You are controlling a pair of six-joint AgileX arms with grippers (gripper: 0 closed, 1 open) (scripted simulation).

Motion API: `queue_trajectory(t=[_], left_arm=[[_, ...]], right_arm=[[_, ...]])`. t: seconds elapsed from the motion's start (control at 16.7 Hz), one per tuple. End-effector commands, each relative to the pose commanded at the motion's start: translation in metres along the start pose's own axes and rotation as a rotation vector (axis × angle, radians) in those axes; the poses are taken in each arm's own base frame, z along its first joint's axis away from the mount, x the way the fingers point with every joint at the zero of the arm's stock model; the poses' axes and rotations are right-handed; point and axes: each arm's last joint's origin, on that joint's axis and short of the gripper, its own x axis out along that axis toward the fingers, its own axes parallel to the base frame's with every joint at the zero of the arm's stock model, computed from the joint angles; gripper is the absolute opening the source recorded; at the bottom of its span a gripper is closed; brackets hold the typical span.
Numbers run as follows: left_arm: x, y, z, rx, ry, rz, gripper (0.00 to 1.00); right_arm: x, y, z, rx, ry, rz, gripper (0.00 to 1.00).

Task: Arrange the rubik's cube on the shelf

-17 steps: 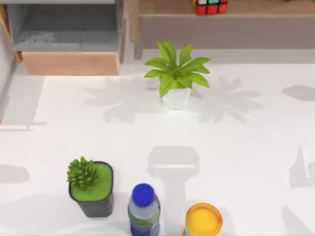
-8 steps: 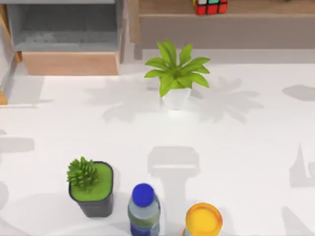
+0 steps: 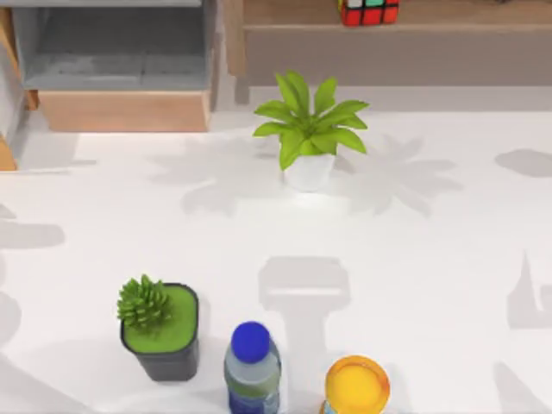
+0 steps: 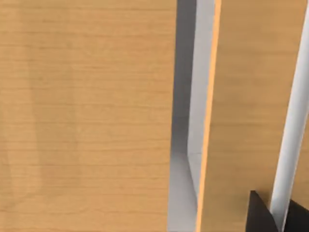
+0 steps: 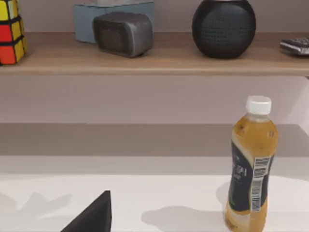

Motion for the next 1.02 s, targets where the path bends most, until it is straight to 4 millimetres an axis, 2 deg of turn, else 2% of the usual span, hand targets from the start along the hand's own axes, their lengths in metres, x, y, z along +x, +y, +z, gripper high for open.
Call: queue_trajectory(t=[0.24,0.66,0.78,0.9,1.02], left_arm=[[0.038,0.004,0.0,0.003,0.001,0.01,0.0],[0.046,0.0,0.001,-0.003,0.005,-0.007,0.0],[0.06,-0.002,0.0,-0.007,0.004,-0.015,0.0],[0.08,0.009,-0.003,0.011,0.002,0.023,0.0],[0.096,0.011,-0.003,0.011,0.001,0.024,0.0]], right_arm=[[0.0,0.0,0.0,0.0,0.0,0.0,1.0],[0.0,0.0,0.0,0.0,0.0,0.0,1.0],[0.0,0.0,0.0,0.0,0.0,0.0,1.0],[0.0,0.0,0.0,0.0,0.0,0.0,1.0],[0.0,0.0,0.0,0.0,0.0,0.0,1.0]])
